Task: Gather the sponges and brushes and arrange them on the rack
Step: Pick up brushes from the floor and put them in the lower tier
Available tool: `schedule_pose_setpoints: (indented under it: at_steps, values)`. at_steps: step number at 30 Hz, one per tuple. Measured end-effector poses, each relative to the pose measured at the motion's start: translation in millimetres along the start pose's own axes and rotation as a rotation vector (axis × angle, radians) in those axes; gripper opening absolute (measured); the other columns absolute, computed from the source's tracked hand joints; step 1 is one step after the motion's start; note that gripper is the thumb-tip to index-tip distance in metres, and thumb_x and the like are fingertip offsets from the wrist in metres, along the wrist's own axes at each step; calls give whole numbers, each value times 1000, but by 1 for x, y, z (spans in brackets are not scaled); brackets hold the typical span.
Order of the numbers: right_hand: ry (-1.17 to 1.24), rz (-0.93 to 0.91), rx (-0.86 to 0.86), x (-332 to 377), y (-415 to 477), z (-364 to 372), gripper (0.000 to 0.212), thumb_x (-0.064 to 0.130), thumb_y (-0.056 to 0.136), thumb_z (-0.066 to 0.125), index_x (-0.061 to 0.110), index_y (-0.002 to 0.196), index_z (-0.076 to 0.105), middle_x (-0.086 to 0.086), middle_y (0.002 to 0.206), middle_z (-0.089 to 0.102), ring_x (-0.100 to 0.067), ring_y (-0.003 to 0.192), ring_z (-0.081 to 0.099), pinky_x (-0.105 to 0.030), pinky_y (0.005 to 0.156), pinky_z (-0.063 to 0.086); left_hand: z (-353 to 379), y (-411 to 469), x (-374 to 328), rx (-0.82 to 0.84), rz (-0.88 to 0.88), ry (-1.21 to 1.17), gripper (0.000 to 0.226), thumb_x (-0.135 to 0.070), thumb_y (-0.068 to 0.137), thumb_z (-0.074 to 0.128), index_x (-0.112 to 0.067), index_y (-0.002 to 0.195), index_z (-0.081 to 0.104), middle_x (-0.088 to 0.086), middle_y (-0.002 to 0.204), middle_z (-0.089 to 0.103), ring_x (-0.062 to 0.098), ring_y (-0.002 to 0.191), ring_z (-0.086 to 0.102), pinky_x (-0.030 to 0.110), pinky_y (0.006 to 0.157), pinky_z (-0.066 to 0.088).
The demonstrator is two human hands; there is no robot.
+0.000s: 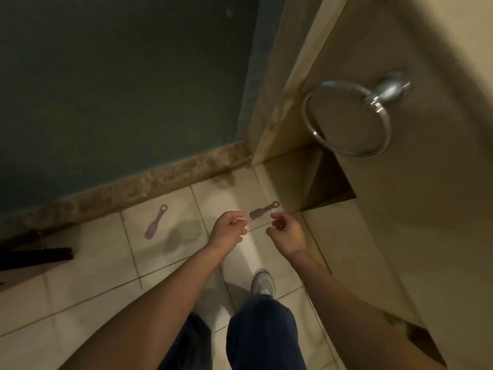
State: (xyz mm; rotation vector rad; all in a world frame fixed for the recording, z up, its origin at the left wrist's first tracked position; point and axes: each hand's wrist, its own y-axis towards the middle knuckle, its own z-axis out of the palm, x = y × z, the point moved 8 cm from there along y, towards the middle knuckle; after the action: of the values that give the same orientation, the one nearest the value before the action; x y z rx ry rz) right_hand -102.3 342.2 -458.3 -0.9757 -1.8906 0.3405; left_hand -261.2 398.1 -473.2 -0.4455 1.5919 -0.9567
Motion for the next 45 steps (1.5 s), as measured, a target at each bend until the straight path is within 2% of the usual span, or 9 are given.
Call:
schedule_pose_setpoints:
  at_steps: [8,14,20,30,34,37,39,42,45]
  values:
    - [-32,-54,10,-135,183,92,32,7,75,70,22,102,62,10,93,58,-12,90,57,-27,81,47,25,189,118,0,-3,-33,29,-2,95,48,-3,123,53,11,105,56,16,75,56,26,68,44]
    - [-175,-94,21,-192,269,136,43,23,72,77,24,113,63,2,114,64,-18,106,58,-36,94,48,38,275,168,46,12,-6,34,0,94,48,-2,128,50,11,113,57,24,98,56,35,88,43]
    - [-524,-266,30,-204,303,159,45,25,76,69,32,120,60,5,129,55,-22,125,42,-37,101,37,51,312,195,27,-13,-19,38,4,91,51,-2,128,51,10,114,57,21,100,55,31,84,43]
    - [-774,-421,-45,-208,317,171,38,14,76,66,27,111,64,1,120,54,-23,111,50,-35,91,36,62,328,214,8,-41,-76,32,-7,95,51,-7,127,52,11,113,62,21,98,60,35,91,46]
    - [-922,-460,-47,-208,319,177,22,30,80,64,22,100,63,-3,121,54,-24,114,47,-37,92,34,60,330,220,-23,-45,-109,31,-8,94,53,-7,125,54,10,109,63,20,95,60,33,89,45]
    - [-993,-461,-36,-210,317,181,30,40,79,62,18,99,61,-7,120,54,-26,114,47,-39,94,35,51,328,226,-78,-45,-161,28,-7,94,51,-6,123,55,11,110,63,21,95,61,31,85,48]
    - [-897,-446,-61,-207,311,180,31,42,73,63,19,93,58,-3,105,58,-26,101,54,-37,83,40,42,326,229,-124,-37,-209,26,-6,96,47,-5,121,55,11,109,63,22,95,61,29,80,48]
    - [-443,-231,63,-205,303,189,35,50,65,70,25,81,51,7,79,60,-17,72,58,-30,61,41,26,323,229,-174,-13,-266,23,-9,97,44,-8,116,58,10,104,65,22,92,61,28,78,49]
    - [-26,-128,183,-192,293,215,24,23,67,79,21,77,57,4,79,66,-14,75,64,-33,69,52,11,319,227,-195,-17,-367,19,-21,99,45,-15,101,64,0,87,71,16,80,66,27,73,51]
